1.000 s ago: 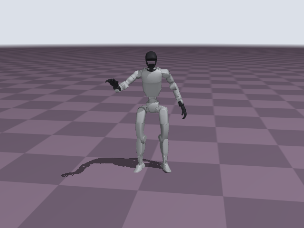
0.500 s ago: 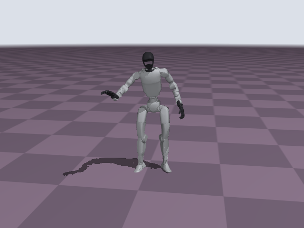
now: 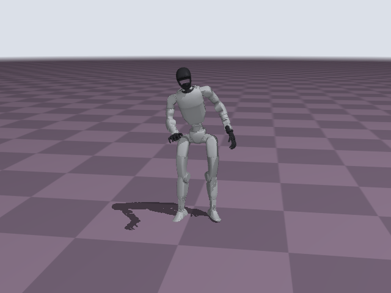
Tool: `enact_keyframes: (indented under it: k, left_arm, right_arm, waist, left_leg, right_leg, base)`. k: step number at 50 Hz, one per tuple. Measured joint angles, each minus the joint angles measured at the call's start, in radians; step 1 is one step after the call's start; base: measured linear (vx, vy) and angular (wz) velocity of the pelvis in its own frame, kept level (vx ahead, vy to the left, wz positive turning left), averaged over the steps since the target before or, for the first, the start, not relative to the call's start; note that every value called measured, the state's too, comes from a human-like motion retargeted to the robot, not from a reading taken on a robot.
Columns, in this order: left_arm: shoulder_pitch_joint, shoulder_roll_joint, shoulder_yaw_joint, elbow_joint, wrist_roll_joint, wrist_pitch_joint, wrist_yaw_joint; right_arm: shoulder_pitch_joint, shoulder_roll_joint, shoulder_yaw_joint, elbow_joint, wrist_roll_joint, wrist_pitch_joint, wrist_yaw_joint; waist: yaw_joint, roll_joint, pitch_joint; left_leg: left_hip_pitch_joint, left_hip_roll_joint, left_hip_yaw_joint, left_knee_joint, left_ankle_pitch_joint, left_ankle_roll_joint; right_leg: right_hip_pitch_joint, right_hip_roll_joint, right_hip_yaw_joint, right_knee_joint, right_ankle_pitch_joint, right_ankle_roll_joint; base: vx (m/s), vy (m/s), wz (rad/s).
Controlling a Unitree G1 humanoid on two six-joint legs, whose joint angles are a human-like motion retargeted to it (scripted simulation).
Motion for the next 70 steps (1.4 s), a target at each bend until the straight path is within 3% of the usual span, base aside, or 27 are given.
enact_keyframes:
  k: [3, 7, 13, 18, 25, 30, 37, 43, 47, 53, 55, 57, 62, 70]
  left_arm:
    - [0.009, -0.005, 0.005, -0.027, -0.024, -0.009, -0.018]
    - [0.031, 0.000, 0.017, -0.037, -0.046, -0.010, -0.024]
    - [0.062, 0.029, 0.011, 0.006, -0.009, 0.005, -0.010]
    - [0.081, 0.058, 0.020, 0.048, 0.020, 0.020, 0.000]
    - [0.108, 0.060, 0.036, 0.103, -0.023, 0.014, 0.003]
    - [0.101, 0.065, 0.020, 0.122, 0.025, 0.017, -0.003]
    - [0.053, 0.050, 0.040, 0.066, -0.047, 0.000, 0.049]
    - [0.018, 0.029, 0.054, -0.005, -0.086, -0.023, 0.082]
    - [0.018, 0.061, 0.025, -0.073, -0.019, -0.030, 0.033]
    - [-0.021, 0.219, -0.035, -0.068, 0.246, -0.064, 0.040]
    - [-0.085, 0.275, -0.027, 0.000, 0.310, -0.052, 0.094]
    - [-0.134, 0.326, 0.011, 0.080, 0.312, -0.023, 0.155]
    - [-0.302, 0.470, 0.157, 0.295, 0.196, 0.074, 0.297]
    - [-0.727, 0.762, 0.334, 0.547, -0.102, 0.168, 0.540]
  right_arm:
    - [-0.032, 0.098, 0.037, 0.038, -0.034, -0.006, 0.013]
    - [-0.009, 0.082, -0.026, 0.054, 0.033, 0.000, -0.030]
    - [0.090, -0.187, -0.140, 0.110, 0.207, -0.009, -0.047]
    - [0.164, -0.396, -0.359, 0.280, 0.448, -0.013, -0.127]
    - [0.174, -0.547, -0.528, 0.480, 0.622, -0.014, -0.151]
    - [0.171, -0.451, -0.465, 0.384, 0.534, -0.015, -0.179]
    - [0.117, -0.095, -0.201, 0.261, 0.399, -0.015, -0.137]
    - [0.040, 0.193, 0.074, 0.217, 0.138, -0.020, -0.035]
    - [0.026, 0.237, 0.121, 0.111, 0.029, -0.057, 0.001]
    - [0.101, 0.093, -0.005, 0.091, 0.230, -0.096, -0.055]
    - [0.122, 0.008, -0.093, 0.178, 0.347, -0.102, -0.082]
    - [0.155, -0.059, -0.204, 0.279, 0.498, -0.114, -0.099]
    - [0.282, -0.256, -0.455, 0.411, 0.792, -0.157, -0.045]
    - [0.559, -0.470, -0.530, 0.181, 0.826, -0.209, 0.172]
  waist:
    - [-0.006, 0.016, -0.016]
    - [-0.030, 0.020, -0.016]
    - [-0.067, -0.002, 0.011]
    - [-0.100, -0.026, 0.041]
    - [-0.183, -0.034, 0.045]
    - [-0.207, -0.014, 0.033]
    - [-0.128, 0.000, 0.008]
    - [-0.051, -0.027, -0.014]
    - [-0.016, -0.070, -0.037]
    - [0.026, -0.148, -0.053]
    - [0.009, -0.150, 0.019]
    - [0.013, -0.165, 0.013]
    - [0.004, -0.191, -0.012]
    - [-0.092, -0.188, -0.069]
  left_leg:
    - [-0.021, -0.008, -0.014, 0.000, 0.002, 0.000]
    - [-0.030, -0.016, -0.029, 0.000, 0.002, 0.000]
    - [-0.020, -0.010, -0.027, 0.000, 0.002, 0.000]
    - [-0.019, 0.001, -0.018, 0.000, 0.008, 0.000]
    - [-0.048, -0.010, -0.032, 0.000, 0.020, 0.000]
    - [-0.058, -0.023, -0.039, 0.000, 0.027, 0.000]
    - [-0.052, -0.026, -0.037, 0.000, 0.028, 0.000]
    - [-0.044, -0.020, -0.058, 0.000, 0.020, 0.000]
    - [-0.043, -0.005, -0.082, 0.000, 0.014, 0.000]
    - [-0.014, 0.029, -0.116, 0.000, 0.000, 0.000]
    - [0.064, 0.037, -0.151, 0.000, -0.009, 0.000]
    - [0.073, 0.046, -0.159, 0.000, -0.014, 0.000]
    - [0.092, 0.054, -0.165, 0.000, -0.024, 0.000]
    - [0.132, 0.052, -0.132, 0.000, -0.036, 0.000]
  right_leg:
    - [-0.011, -0.010, -0.013, -0.003, 0.000, 0.000]
    - [-0.010, -0.020, -0.029, -0.003, -0.003, 0.000]
    - [-0.003, -0.013, -0.029, 0.000, -0.001, 0.000]
    - [-0.007, 0.004, -0.024, -0.001, 0.007, 0.000]
    - [-0.024, -0.005, -0.039, -0.006, 0.015, 0.000]
    - [-0.025, -0.017, -0.045, -0.013, 0.017, 0.000]
    - [-0.018, -0.023, -0.041, -0.021, 0.013, 0.000]
    - [-0.003, -0.024, -0.059, -0.014, -0.005, 0.000]
    - [0.007, -0.017, -0.084, 0.002, -0.021, 0.000]
    - [0.042, 0.003, -0.120, 0.032, -0.046, 0.000]
    - [0.124, 0.002, -0.155, 0.071, -0.081, 0.000]
    - [0.133, 0.007, -0.163, 0.082, -0.090, 0.000]
    - [0.147, 0.009, -0.170, 0.101, -0.108, 0.000]
    - [0.161, 0.006, -0.134, 0.111, -0.125, 0.000]
  base:
    - [-0.01, 0.00, 0.34]
    - [0.00, 0.02, 0.26]
    - [0.00, 0.00, -0.03]
    - [-0.01, -0.01, -0.08]
    - [-0.01, 0.02, 0.07]
    - [0.00, 0.00, 0.00]
    - [0.01, -0.02, 0.01]
    - [0.04, -0.06, 0.21]
    - [0.06, -0.06, 0.37]
    - [0.08, -0.06, 0.34]
    - [0.06, -0.06, 0.65]
    - [0.08, -0.03, 0.34]
    - [0.08, 0.00, 0.07]
    - [0.08, 0.00, -0.26]
